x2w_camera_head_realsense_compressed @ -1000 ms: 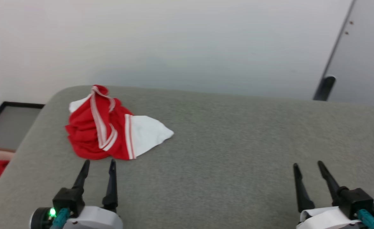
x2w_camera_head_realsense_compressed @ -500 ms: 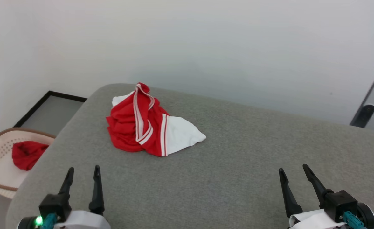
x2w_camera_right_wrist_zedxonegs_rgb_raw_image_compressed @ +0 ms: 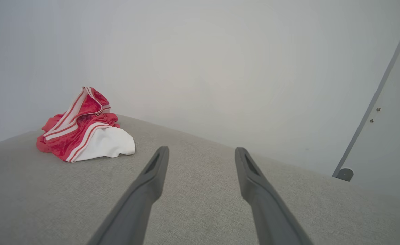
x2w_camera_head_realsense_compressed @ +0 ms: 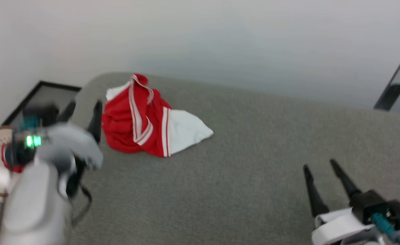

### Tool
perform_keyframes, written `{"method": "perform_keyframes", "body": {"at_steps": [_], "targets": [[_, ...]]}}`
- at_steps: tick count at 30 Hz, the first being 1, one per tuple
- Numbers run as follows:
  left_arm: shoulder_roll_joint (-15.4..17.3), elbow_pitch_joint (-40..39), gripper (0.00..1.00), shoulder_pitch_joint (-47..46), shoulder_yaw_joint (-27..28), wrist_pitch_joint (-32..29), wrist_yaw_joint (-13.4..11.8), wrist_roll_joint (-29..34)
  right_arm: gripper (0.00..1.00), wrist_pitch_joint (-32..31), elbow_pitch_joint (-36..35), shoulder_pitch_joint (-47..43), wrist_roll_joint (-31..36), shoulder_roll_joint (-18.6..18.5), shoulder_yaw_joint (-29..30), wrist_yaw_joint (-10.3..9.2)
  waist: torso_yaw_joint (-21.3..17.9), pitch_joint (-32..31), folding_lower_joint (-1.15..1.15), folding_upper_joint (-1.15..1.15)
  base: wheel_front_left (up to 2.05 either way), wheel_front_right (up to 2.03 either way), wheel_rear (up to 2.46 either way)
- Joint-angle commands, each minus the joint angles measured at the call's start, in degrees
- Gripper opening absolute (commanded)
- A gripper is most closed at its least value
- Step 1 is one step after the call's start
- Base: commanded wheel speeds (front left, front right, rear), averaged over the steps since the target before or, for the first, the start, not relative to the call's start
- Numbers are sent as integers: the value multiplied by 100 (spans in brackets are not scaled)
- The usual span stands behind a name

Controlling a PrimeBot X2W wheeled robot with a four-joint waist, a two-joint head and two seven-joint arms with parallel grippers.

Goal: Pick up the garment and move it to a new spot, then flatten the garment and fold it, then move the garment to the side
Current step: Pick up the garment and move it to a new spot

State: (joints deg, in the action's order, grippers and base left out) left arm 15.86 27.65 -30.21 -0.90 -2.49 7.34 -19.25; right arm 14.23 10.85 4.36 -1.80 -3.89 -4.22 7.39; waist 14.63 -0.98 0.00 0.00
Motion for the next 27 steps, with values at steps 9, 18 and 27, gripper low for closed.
{"method": "perform_keyframes", "body": {"at_steps": [9, 18, 27], "targets": [[588, 1212, 100, -1895, -583, -1431, 18, -761, 100, -270, -557, 468, 26, -369, 15, 19, -394, 1438, 0, 0, 0, 0, 0], [742, 2814, 100, -3171, -969, -2517, -16, -651, 100, -554, -1064, 691, -55, -566, 20, 19, -669, 2168, 0, 0, 0, 0, 0], [721, 3876, 100, -3834, -1030, -3344, -141, -770, 100, -814, -1535, 782, -128, -639, 90, 19, -907, 2683, 0, 0, 0, 0, 0]]}}
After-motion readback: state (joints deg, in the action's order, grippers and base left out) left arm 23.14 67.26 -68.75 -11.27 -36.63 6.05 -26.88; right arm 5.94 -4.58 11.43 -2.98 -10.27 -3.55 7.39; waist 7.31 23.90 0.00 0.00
